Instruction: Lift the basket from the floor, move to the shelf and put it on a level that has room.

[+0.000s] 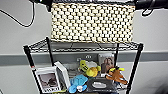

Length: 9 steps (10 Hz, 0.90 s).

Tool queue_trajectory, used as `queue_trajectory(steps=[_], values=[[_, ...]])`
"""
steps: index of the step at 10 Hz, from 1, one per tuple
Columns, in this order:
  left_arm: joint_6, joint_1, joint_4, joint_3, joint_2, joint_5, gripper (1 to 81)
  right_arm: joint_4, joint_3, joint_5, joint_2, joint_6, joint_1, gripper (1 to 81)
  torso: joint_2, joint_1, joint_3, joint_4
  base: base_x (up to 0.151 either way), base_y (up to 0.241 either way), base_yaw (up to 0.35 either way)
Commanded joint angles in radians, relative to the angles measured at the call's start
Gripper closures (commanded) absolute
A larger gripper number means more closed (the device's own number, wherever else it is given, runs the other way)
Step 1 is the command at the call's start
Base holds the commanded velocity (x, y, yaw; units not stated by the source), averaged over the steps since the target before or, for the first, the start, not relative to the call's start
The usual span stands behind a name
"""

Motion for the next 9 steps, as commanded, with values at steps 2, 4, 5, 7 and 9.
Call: queue_trajectory(steps=[2, 4, 5, 7, 9], values=[[0.084, -0.074, 0.041, -0.149, 0.094, -0.109, 81.1, 0.025, -0.204, -0.006, 0.117, -0.105, 0.097, 81.1, 0.0, 0.0, 0.0, 0.0, 0.0, 0.0, 0.0], [0.111, -0.031, 0.041, -0.223, 0.132, -0.108, 81.1, 0.025, -0.299, -0.039, 0.156, -0.142, 0.071, 81.1, 0.0, 0.0, 0.0, 0.0, 0.0, 0.0, 0.0], [0.122, -0.009, 0.041, -0.246, 0.146, -0.108, 81.1, 0.027, -0.35, -0.051, 0.18, -0.159, 0.049, 81.1, 0.001, 0.001, -0.001, 0.0, 0.0, 0.0, 0.0], [0.139, 0.021, 0.041, -0.299, 0.171, -0.108, 81.1, 0.027, -0.454, -0.091, 0.237, -0.203, 0.026, 81.1, 0.001, 0.0, -0.001, 0.0, 0.0, 0.0, 0.0], [0.162, 0.046, 0.041, -0.321, 0.183, -0.106, 81.1, 0.03, -0.516, -0.109, 0.274, -0.225, -0.003, 81.1, 0.001, 0.0, -0.001, 0.0, 0.0, 0.0, 0.0]])
